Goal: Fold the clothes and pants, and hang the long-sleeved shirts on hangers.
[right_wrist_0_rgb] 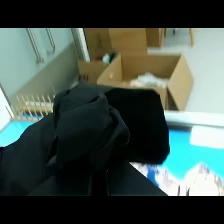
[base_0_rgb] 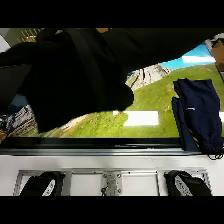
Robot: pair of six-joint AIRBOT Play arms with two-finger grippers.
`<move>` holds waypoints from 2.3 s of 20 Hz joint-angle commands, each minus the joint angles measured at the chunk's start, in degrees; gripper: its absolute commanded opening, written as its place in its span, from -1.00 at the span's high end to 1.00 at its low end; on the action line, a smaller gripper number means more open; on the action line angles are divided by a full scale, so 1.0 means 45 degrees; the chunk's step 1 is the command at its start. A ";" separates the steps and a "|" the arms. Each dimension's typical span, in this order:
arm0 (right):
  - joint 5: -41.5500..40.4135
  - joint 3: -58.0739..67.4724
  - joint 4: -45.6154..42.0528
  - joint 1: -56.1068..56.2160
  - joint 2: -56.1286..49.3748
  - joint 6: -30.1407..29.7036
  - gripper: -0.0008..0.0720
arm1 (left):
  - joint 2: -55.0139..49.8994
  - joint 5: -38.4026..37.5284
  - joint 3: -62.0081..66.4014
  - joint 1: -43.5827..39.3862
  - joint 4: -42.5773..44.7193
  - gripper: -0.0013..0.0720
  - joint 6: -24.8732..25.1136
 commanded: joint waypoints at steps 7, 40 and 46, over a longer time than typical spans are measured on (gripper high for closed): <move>0.0039 0.0714 0.0000 0.0000 0.0228 0.0641 0.94 | -0.0539 -0.5314 0.0393 -0.0568 0.0942 0.92 -0.3827; 0.0155 -0.6067 -0.1608 0.2244 -0.3410 -0.0481 -0.54 | -1.2614 0.0087 -0.5605 0.4959 0.2312 -0.89 0.2487; 0.0141 -0.7611 -0.1515 0.2317 -0.1549 -0.0481 -0.54 | -1.3959 0.0452 -0.5489 0.4595 0.0005 -0.89 0.3570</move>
